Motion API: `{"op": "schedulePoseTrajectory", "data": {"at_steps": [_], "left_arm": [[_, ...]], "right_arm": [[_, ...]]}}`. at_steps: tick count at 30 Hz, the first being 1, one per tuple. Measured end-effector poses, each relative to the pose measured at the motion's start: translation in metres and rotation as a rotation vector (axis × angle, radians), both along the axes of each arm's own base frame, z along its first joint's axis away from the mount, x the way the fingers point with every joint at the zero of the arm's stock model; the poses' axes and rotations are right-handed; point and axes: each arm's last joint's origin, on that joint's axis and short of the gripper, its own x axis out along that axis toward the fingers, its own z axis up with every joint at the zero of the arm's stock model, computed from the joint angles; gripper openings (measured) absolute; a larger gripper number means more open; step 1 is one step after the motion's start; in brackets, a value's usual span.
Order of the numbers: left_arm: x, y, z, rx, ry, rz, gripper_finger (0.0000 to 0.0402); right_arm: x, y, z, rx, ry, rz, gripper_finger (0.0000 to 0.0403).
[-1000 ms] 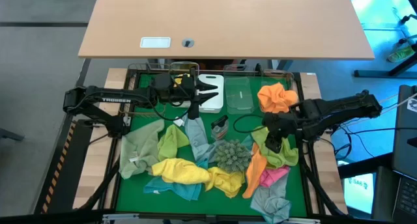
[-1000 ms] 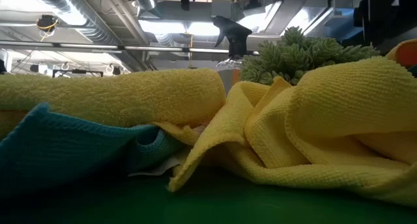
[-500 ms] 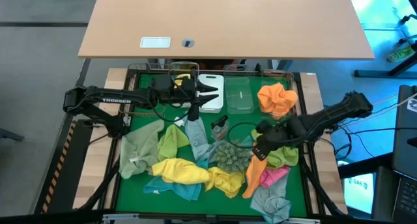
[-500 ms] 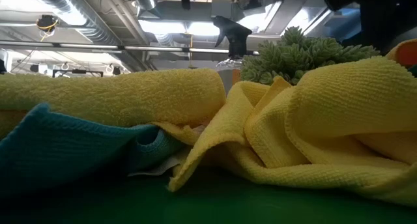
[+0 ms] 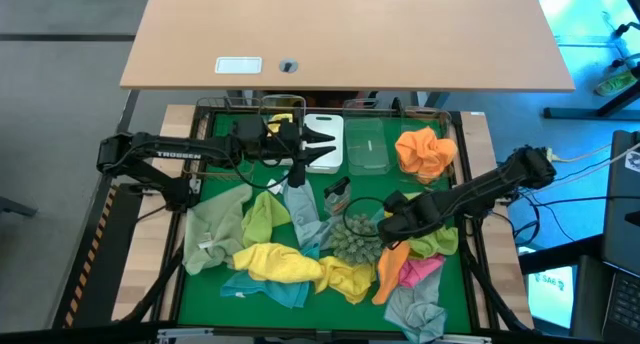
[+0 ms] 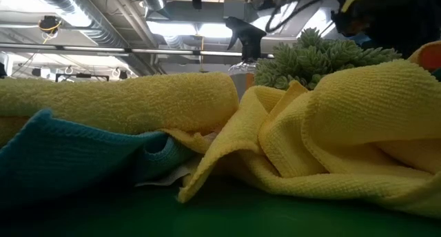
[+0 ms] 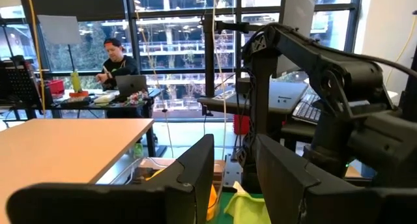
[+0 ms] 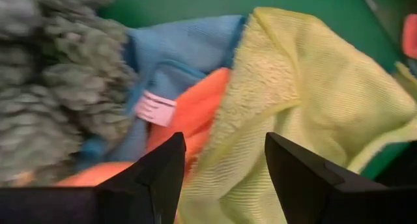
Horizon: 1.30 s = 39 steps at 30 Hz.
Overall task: Sort microfiber towel by color & place in baskets
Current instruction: Put the right green microfiber towel into the gold wire basket
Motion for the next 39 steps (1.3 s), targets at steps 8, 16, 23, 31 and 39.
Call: {"op": "schedulePoseTrajectory", "data": {"at_steps": [8,16,23,31,39], "left_arm": [[0.000,0.000,0.000,0.000,0.000,0.000,0.0108],[0.000,0.000,0.000,-0.001,0.000,0.000,0.0108],[0.000,0.000,0.000,0.000,0.000,0.000,0.0108],[0.000,0.000,0.000,0.000,0.000,0.000,0.0108],[0.000,0.000,0.000,0.000,0.000,0.000,0.0108]], "right_arm": [[0.002,0.000,-0.003,-0.037,0.004,0.000,0.0209],[-0.003,-0.001,-0.017,-0.008,0.043,0.000,0.0209],[-0.003,-0.002,-0.022,-0.023,0.035,0.000,0.0153],[-0.003,-0.002,-0.021,-0.039,0.030,0.012,0.0031],[-0.005,-0.003,-0.018,-0.034,0.020,0.031,0.0017]]}}
